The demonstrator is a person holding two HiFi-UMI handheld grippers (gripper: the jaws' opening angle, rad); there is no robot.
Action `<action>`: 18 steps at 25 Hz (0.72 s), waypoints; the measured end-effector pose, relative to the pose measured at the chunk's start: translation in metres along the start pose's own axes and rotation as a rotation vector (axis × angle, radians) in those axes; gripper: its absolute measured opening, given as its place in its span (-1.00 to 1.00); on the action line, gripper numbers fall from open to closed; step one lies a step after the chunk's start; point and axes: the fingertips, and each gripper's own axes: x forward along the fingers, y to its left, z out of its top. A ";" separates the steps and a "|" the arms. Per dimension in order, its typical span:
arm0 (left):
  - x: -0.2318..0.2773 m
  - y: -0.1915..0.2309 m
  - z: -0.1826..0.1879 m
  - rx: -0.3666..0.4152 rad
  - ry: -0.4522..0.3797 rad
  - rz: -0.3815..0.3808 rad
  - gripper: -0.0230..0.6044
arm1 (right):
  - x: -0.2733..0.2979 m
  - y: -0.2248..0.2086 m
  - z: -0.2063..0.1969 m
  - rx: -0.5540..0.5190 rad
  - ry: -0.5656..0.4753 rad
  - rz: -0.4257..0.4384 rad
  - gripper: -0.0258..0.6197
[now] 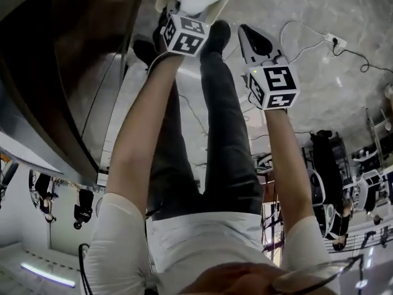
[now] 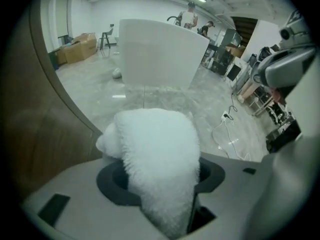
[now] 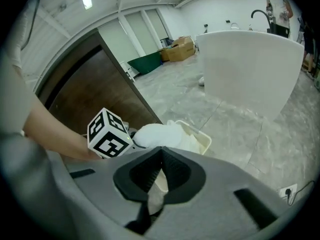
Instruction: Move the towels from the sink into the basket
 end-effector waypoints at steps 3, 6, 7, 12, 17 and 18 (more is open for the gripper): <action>0.014 0.003 -0.032 -0.052 0.062 0.011 0.04 | 0.015 0.006 -0.016 0.009 0.018 0.013 -0.92; -0.003 0.007 -0.054 -0.083 0.087 0.017 0.12 | 0.016 0.029 -0.017 0.000 0.030 0.035 -0.92; -0.010 0.008 -0.056 -0.091 0.083 0.015 0.13 | 0.015 0.036 -0.015 -0.004 0.030 0.041 -0.92; -0.047 0.010 -0.037 -0.087 0.020 0.006 0.16 | 0.004 0.056 0.002 -0.019 0.015 0.056 -0.92; -0.071 0.003 -0.029 -0.116 -0.009 0.001 0.15 | -0.008 0.063 0.014 -0.045 0.003 0.047 -0.92; -0.077 0.001 -0.030 -0.130 -0.011 -0.003 0.14 | -0.012 0.066 0.017 -0.053 0.002 0.046 -0.92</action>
